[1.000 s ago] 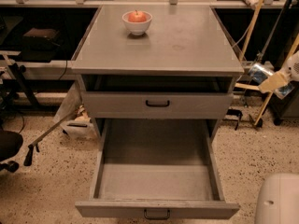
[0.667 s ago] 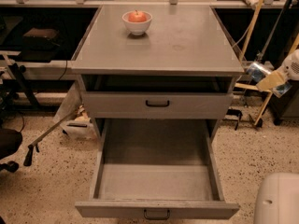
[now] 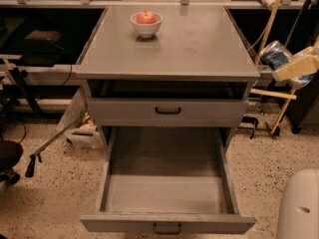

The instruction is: Place redbull can into middle drawer

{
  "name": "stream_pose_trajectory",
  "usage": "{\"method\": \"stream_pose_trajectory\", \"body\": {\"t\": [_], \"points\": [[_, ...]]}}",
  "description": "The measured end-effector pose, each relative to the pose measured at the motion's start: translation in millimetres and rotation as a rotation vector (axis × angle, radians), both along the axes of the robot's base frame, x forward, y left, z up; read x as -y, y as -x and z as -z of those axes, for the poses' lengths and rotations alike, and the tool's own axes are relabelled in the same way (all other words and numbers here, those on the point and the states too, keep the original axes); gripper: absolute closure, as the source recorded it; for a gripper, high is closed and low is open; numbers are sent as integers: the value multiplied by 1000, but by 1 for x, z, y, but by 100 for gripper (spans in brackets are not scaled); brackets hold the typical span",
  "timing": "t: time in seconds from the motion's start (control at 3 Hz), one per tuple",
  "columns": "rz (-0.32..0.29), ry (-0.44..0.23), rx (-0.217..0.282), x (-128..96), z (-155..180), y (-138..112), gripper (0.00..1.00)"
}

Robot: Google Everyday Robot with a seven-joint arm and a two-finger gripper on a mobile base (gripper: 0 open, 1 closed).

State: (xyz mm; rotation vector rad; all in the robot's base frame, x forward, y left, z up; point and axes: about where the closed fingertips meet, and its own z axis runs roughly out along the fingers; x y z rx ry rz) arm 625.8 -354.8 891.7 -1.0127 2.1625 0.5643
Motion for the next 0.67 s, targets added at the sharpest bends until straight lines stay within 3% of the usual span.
{"method": "stream_pose_trajectory", "body": {"t": [0.33,0.67], "points": [[-18,-83,30,-13,-12,-8,100],[-3,-91,45,-14,-12,-15,100]]}}
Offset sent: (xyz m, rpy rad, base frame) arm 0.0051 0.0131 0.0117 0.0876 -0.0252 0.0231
